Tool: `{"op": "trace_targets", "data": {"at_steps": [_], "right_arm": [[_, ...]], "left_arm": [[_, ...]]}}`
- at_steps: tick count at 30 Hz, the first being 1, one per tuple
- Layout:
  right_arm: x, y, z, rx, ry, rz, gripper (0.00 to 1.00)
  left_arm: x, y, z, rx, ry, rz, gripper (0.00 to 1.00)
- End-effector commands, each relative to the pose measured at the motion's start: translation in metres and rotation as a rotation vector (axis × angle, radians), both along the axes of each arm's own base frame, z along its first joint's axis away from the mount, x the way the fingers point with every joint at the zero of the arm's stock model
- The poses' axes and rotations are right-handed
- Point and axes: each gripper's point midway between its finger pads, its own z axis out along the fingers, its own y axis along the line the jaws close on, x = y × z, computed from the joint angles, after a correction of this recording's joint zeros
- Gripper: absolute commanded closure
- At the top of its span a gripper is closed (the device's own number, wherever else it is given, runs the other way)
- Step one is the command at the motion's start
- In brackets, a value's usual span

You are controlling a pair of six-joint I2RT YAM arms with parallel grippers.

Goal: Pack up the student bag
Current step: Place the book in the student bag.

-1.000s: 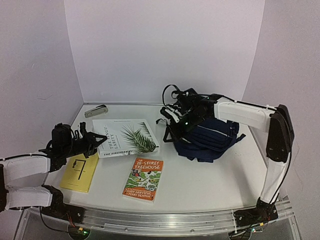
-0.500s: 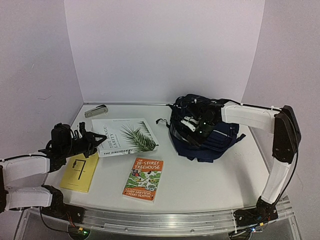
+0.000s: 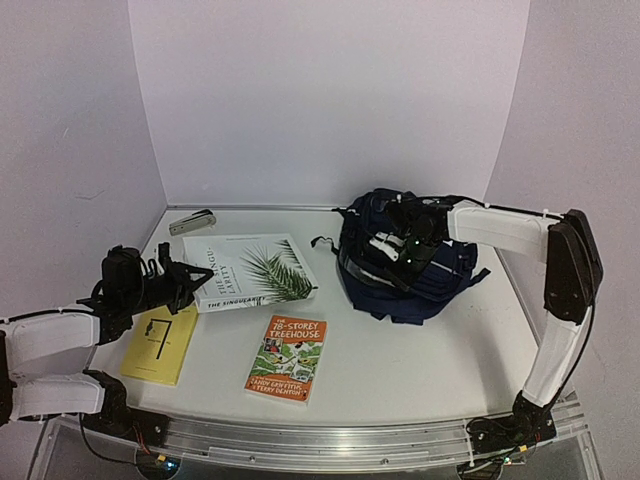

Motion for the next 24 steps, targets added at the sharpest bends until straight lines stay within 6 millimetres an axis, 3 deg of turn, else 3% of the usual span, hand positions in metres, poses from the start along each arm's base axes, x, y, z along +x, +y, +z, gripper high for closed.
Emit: {"op": "trace_targets", "data": {"at_steps": [1, 10, 16, 24], "right_arm": [[0.016, 0.041, 0.047, 0.190, -0.043, -0.007, 1.00], [0.046, 0.080, 0.115, 0.395, -0.114, -0.046, 1.00], [0.063, 0.089, 0.138, 0.438, -0.166, -0.059, 1.00], [0.080, 0.088, 0.161, 0.463, -0.230, -0.076, 1.00]], "left_arm": [[0.005, -0.007, 0.052, -0.074, -0.163, -0.032, 0.89], [0.004, -0.022, 0.071, -0.118, -0.234, -0.104, 0.92], [0.009, -0.035, 0.075, -0.150, -0.247, -0.130, 0.94], [0.032, -0.060, 0.075, -0.194, -0.252, -0.153, 0.95]]}}
